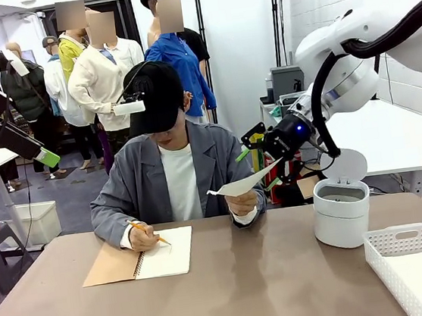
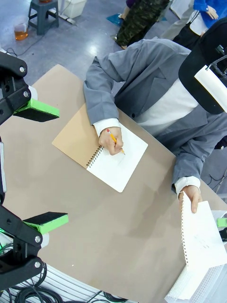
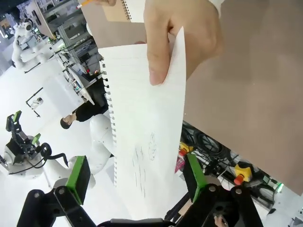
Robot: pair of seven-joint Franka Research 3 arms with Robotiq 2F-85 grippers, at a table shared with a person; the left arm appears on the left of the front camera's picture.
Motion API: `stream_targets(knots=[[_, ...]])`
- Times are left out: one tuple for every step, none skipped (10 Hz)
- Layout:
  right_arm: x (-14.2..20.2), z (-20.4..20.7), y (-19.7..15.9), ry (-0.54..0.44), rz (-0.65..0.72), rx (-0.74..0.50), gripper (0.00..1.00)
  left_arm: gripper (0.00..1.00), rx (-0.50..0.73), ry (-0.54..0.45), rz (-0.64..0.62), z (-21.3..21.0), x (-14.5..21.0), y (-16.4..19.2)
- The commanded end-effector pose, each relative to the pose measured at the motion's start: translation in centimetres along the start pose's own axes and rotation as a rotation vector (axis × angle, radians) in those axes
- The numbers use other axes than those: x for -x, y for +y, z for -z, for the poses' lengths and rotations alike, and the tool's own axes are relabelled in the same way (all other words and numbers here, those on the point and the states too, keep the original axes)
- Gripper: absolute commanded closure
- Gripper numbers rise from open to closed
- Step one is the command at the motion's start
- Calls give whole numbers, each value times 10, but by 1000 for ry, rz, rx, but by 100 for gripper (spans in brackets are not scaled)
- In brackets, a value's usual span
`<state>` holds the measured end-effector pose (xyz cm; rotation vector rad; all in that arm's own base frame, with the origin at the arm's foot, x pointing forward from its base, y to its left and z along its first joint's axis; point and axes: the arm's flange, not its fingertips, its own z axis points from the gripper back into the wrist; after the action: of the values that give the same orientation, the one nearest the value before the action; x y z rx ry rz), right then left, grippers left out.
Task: Sort the paper based on its condition.
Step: If a person hands you a paper, place it in the Organizing basket , and if it's crumpled, put it in the Trash can.
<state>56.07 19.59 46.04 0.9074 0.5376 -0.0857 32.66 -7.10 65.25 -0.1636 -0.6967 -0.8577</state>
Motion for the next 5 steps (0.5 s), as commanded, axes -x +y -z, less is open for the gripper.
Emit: stream_targets(knots=[[1, 5, 0, 20, 55, -38, 0, 0, 2, -3, -2, -1, 0, 0], [0, 7, -1, 16, 65, -59, 0, 0, 2, -3, -2, -1, 0, 0], [0, 3, 0, 10, -14, -78, 0, 0, 2, -3, -2, -1, 0, 0], [-2, 4, -2, 11, 32, -16, 0, 0, 2, -3, -2, -1, 0, 0], [-2, 4, -2, 11, 32, -16, 0, 0, 2, -3, -2, -1, 0, 0]])
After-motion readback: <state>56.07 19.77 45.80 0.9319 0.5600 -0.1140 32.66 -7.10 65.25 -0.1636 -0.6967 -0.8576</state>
